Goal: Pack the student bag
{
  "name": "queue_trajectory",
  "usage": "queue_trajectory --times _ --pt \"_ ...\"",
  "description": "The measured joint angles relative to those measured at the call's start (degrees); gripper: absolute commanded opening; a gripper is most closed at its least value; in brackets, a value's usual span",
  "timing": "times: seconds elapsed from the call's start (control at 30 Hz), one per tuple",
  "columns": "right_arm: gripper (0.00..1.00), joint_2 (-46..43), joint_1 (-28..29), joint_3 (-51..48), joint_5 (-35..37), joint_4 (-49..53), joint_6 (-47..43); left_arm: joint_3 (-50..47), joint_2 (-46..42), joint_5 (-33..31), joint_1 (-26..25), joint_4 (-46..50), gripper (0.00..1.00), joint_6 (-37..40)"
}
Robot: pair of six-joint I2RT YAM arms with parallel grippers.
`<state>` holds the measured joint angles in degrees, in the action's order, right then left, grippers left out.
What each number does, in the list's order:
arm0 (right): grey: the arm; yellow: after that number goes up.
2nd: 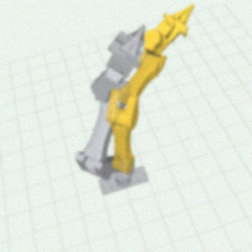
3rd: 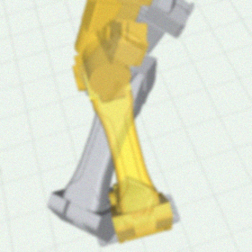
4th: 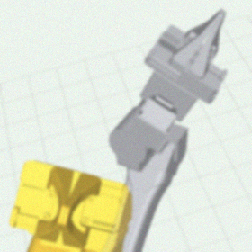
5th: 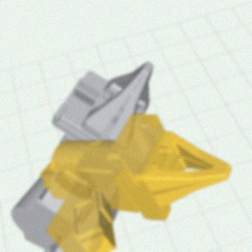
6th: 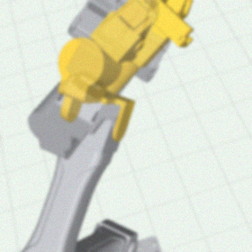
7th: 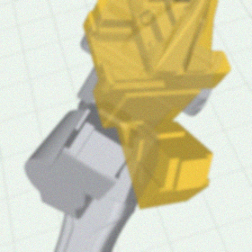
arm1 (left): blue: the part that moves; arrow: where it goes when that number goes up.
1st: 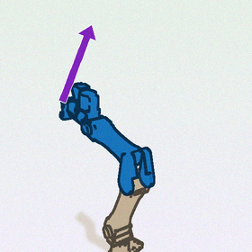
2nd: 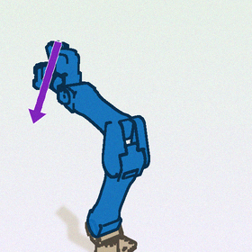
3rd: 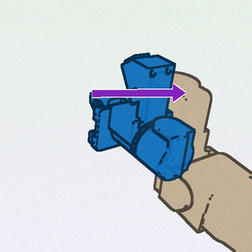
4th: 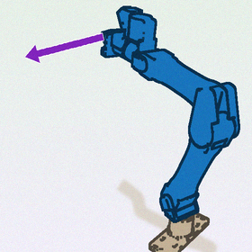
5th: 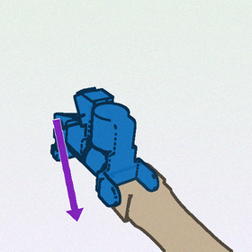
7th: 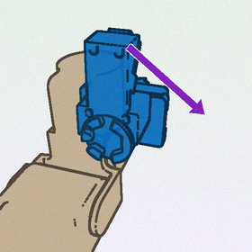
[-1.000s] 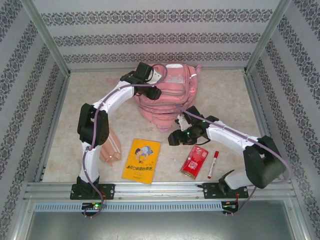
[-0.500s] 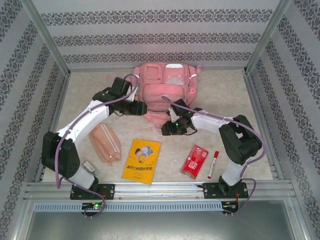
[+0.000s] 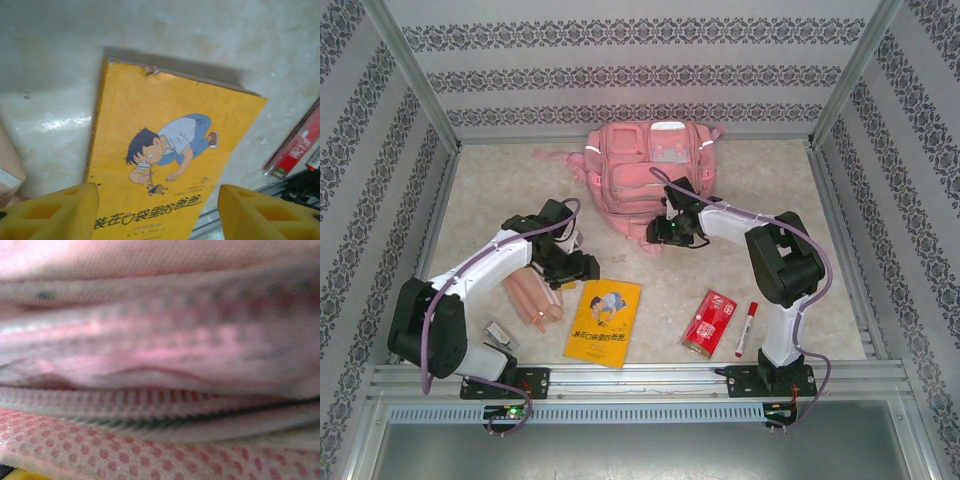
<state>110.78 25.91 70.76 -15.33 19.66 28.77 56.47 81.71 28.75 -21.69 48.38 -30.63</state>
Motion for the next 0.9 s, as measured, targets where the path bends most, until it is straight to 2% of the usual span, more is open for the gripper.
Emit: queue_trajectory --times 0.13,0.27,0.43,0.63,0.73,0.9 --pt "0.57 -2.1 -1.1 -0.6 -2.0 2.0 -0.3 -0.8 0.1 0.9 0.0 0.9 0.64 -0.3" --pt "0.58 -8.4 -0.9 -4.3 -4.7 3.5 -1.2 -1.7 0.2 0.8 0.0 2.8 0.66 -0.6" --pt "0.58 -14.1 4.0 -7.4 -8.3 5.4 -2.6 -1.4 0.2 -3.8 0.9 6.4 0.68 -2.1" --pt "0.59 -14.1 10.2 -7.5 -10.2 5.9 -4.8 -0.3 -1.0 -7.9 9.2 8.5 0.69 -3.6" --pt "0.59 -13.9 10.3 -7.5 -10.8 6.2 -5.3 -0.2 -2.4 -9.9 12.5 9.3 0.71 -3.9" --pt "0.6 -13.9 10.5 -7.5 -10.4 6.9 -6.7 -0.3 -4.7 -11.5 18.6 9.9 0.68 -4.0"
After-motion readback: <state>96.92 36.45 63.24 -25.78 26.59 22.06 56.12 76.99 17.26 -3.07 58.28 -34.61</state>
